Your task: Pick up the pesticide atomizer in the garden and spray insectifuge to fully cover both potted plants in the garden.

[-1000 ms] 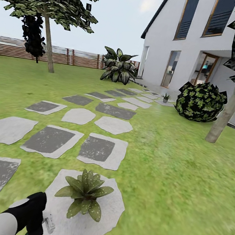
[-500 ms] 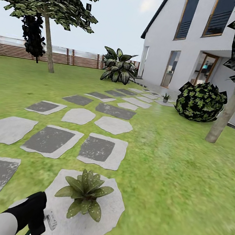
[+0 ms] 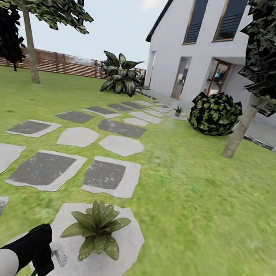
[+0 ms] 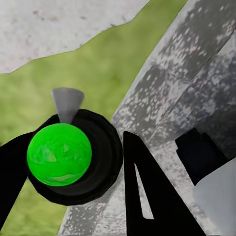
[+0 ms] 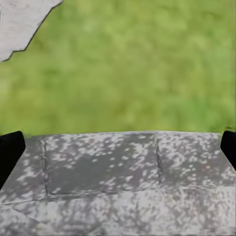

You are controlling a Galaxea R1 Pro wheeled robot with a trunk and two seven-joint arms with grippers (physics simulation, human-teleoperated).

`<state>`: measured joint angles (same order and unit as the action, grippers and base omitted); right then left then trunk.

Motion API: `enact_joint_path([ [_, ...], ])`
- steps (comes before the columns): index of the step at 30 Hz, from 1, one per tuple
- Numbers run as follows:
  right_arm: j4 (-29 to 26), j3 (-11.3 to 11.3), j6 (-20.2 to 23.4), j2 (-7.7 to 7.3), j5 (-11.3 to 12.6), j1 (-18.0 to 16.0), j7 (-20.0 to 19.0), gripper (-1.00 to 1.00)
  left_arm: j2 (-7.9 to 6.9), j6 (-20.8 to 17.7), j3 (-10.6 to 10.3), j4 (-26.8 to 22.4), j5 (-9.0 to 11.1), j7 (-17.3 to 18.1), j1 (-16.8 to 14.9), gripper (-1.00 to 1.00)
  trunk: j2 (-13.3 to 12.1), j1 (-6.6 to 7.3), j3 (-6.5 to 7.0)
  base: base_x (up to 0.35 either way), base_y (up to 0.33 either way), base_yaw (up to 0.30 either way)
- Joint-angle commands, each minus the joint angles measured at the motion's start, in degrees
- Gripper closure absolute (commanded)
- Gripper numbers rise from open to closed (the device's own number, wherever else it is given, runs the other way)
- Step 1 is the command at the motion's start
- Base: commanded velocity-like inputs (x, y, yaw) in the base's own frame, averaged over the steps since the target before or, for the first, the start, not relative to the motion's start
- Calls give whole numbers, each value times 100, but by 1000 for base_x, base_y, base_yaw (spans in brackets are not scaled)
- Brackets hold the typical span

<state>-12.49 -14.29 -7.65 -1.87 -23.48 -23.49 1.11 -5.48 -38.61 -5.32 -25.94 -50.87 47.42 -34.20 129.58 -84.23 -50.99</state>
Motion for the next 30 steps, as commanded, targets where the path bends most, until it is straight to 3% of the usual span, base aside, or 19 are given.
enact_joint_path([
  [1, 9, -40, -26, 3, -60, -6, 12, -100, -16, -8, -24, -39, -36, 61, -6, 100, 2, 3, -5, -200, 249, -156],
  [6, 11, -39, -26, 3, -60, -6, 12, -100, -85, -23, -61, -94, -167, 460, -105, 100, 2, 3, -5, -222, 190, -33],
  [10, 18, -39, -31, -5, -68, -6, 12, -100, -79, -20, -65, -115, -825, 1308, -640, 100, 2, 3, -5, -37, 31, -1],
  [12, 18, -39, -34, -6, -71, -6, 12, -100, -61, -17, -65, -145, -1038, 1627, -838, 100, 2, 3, -5, -4, 3, 0],
  [15, 18, -39, -34, -7, -77, -6, 12, -100, -27, -27, -65, -214, -1264, 1860, -1143, 100, 2, 3, -5, 0, 0, 0],
  [18, 18, -39, -32, -6, -77, -6, 12, -100, -38, -25, -77, -225, -1357, 2183, -1383, 100, 2, 3, -5, 0, 0, 0],
  [23, 18, -39, -32, -6, -81, -6, 12, -100, -35, -19, -74, -227, -1827, 2614, -1652, 100, 2, 3, -5, 0, 0, 0],
  [30, 11, -39, -34, -13, -80, -6, 12, -100, -30, -8, -106, -172, -1924, 2763, -1638, 100, 2, 3, -5, 0, 0, 0],
])
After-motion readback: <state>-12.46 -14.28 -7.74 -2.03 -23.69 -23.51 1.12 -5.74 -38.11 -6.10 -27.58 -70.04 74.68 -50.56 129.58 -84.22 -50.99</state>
